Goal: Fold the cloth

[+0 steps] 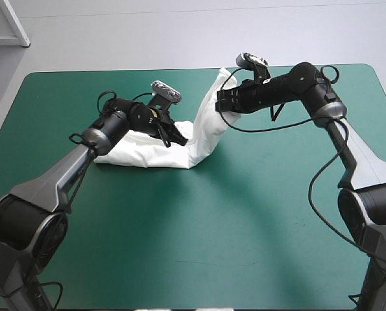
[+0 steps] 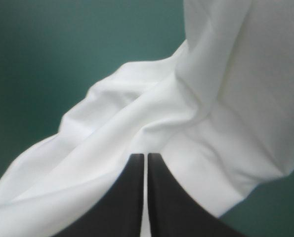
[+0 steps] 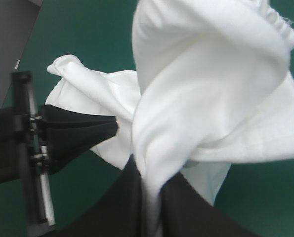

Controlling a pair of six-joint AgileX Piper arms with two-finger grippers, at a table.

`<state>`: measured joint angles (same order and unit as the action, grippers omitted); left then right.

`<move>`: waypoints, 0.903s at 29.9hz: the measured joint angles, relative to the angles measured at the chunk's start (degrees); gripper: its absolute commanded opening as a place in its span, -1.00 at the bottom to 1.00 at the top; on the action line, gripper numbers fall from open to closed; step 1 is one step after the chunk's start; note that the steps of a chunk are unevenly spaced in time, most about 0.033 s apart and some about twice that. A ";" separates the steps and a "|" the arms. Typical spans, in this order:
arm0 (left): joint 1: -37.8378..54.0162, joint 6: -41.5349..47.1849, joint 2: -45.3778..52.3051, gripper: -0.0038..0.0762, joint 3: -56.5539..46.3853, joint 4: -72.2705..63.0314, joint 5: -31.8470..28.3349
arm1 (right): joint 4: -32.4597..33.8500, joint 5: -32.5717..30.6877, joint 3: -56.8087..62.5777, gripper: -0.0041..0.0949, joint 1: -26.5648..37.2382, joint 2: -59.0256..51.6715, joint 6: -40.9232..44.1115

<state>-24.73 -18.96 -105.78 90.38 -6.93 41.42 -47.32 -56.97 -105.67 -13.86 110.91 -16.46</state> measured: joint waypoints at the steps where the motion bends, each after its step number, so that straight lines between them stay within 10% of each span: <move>1: 0.06 1.59 1.40 -0.86 0.00 2.45 1.82 | 0.18 0.08 -0.05 -0.93 -0.51 0.00 -0.04; 19: 0.88 16.16 20.11 -0.86 -2.13 23.96 24.15 | -2.71 6.44 -21.42 -0.87 -17.38 16.10 -0.25; 27: 1.08 16.25 22.26 -0.86 -2.24 26.00 29.23 | -12.67 1.80 -40.81 0.49 -21.25 30.99 -1.23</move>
<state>-23.65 -2.71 -83.52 88.14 19.06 70.64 -59.99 -55.18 -146.48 -35.11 141.90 -17.68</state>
